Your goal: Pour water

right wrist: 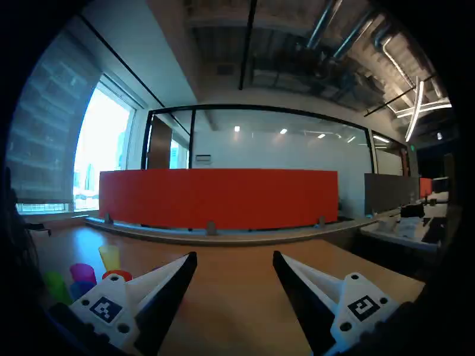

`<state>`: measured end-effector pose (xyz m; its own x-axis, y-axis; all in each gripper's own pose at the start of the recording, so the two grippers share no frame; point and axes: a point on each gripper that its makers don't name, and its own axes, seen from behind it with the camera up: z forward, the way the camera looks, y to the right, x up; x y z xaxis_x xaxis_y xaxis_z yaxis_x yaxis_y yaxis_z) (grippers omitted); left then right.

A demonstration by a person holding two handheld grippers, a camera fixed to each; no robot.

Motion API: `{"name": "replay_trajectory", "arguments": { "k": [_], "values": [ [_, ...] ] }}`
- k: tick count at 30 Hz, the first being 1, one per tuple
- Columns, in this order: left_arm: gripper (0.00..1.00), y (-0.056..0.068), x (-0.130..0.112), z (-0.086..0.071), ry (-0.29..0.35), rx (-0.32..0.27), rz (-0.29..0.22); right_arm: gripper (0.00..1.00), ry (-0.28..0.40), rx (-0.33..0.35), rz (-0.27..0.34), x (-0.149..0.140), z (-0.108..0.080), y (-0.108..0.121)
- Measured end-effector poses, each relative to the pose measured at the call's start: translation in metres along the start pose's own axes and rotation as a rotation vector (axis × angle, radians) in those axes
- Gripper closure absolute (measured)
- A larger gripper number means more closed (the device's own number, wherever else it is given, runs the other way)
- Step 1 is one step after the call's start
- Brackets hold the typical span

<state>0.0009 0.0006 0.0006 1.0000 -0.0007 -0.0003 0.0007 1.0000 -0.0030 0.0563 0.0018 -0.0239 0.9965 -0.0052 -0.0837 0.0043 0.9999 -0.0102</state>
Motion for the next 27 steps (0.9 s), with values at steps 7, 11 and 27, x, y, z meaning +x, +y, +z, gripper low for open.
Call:
{"name": "replay_trajectory", "arguments": {
  "k": [7, 11, 27],
  "values": [
    [0.02, 0.0, 0.0, 0.0, 0.0, 0.0, 0.0, 0.01, 0.029, 0.032, -0.015, -0.005, 0.007, -0.008],
    [0.02, 0.0, 0.0, 0.0, 0.0, 0.0, 0.0, 0.01, 0.029, 0.024, -0.013, -0.012, 0.01, -0.007],
    [0.03, 0.001, 0.0, 0.0, 0.0, 0.0, 0.0, 0.01, -0.035, 0.007, 0.002, -0.044, 0.018, -0.003]
  ]
}}
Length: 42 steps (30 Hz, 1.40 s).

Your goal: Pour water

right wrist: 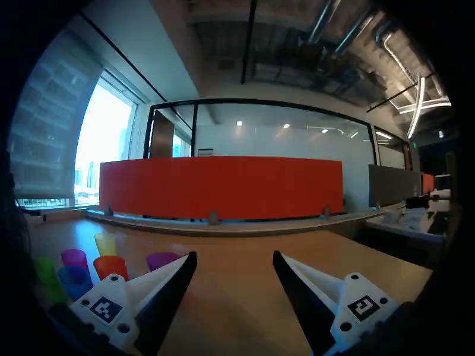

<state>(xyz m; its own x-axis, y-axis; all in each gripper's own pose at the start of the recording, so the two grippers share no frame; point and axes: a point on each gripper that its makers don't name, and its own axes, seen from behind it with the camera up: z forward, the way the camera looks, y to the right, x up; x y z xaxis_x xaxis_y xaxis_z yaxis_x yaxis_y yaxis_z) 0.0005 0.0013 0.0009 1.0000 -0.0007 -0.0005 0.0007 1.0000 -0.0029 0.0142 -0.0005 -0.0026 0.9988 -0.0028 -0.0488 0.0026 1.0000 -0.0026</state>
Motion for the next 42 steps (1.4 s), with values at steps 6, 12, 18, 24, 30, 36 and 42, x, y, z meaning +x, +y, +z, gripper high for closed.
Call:
{"name": "replay_trajectory", "arguments": {
  "k": [6, 12, 18, 24, 30, 36, 42],
  "values": [
    [0.02, -0.001, 0.0, 0.0, 0.0, 0.0, 0.0, 0.01, -0.016, 0.003, -0.002, -0.008, 0.001, 0.0],
    [0.03, 0.0, 0.0, 0.0, 0.0, 0.0, 0.0, 0.01, -0.037, 0.001, -0.001, -0.012, 0.003, 0.0],
    [0.02, -0.001, 0.0, -0.001, 0.0, 0.0, 0.0, 0.01, -0.045, -0.003, 0.001, -0.014, 0.004, 0.001],
    [0.03, -0.001, 0.0, -0.001, 0.0, 0.0, 0.0, 0.01, -0.046, 0.001, 0.001, -0.013, 0.003, 0.0],
    [0.02, 0.0, 0.0, -0.001, 0.0, 0.0, 0.0, 0.01, -0.046, 0.003, 0.001, -0.014, 0.002, 0.001],
    [0.02, 0.0, 0.0, -0.001, 0.0, 0.0, 0.0, 0.01, -0.049, 0.004, 0.003, -0.015, 0.002, 0.0],
    [0.03, 0.0, 0.0, -0.001, 0.0, 0.0, 0.0, 0.01, -0.049, 0.004, 0.002, -0.014, 0.002, 0.0]
  ]
}}
